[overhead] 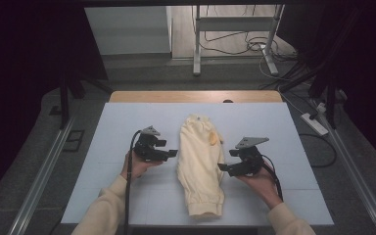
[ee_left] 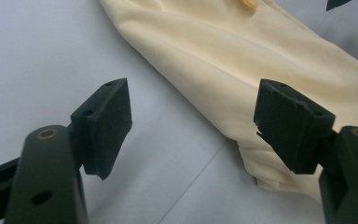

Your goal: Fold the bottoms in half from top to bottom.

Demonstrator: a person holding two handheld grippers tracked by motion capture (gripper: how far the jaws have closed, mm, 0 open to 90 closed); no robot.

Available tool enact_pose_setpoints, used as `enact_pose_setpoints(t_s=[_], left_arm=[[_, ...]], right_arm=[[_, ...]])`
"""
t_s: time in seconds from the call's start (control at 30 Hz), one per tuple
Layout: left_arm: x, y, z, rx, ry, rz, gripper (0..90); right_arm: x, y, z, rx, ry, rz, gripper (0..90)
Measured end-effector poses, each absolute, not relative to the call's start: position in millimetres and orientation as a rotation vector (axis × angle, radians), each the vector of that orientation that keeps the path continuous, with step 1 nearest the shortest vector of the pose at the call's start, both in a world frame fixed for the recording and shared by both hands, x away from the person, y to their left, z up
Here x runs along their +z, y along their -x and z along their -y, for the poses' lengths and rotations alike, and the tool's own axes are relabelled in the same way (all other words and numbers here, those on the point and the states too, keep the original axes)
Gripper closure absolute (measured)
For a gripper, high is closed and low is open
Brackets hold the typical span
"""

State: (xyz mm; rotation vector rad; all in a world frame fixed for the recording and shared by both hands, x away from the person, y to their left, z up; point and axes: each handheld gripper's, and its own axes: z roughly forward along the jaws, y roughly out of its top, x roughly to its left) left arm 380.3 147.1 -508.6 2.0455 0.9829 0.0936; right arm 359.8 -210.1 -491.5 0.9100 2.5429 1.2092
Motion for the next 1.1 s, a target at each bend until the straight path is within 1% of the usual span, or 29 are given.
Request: enact_pose_setpoints(t_s=[0.1,0.27,0.7,1.1], left_arm=[[-509.1,-382.6,-147.4,0.096,-2.031,-1.005,25.1],[-509.7,-386.1,-148.5,0.1,-2.034,-1.004,25.1],[-506.0,-406.2,-139.0,0.121,-2.045,-0.99,24.2],[-509.0,-421.3,-141.2,0.13,-2.028,-1.031,24.6]], right_arm=[[-489.8,-363.7,208.2,1.211,-0.902,-2.537,17.0],[-491.0,-370.6,206.1,1.202,-0.911,-2.54,15.6],[-483.4,-395.6,192.9,1.216,-0.917,-2.514,16.4],[-481.0,-421.1,189.2,1.206,-0.955,-2.491,18.3]])
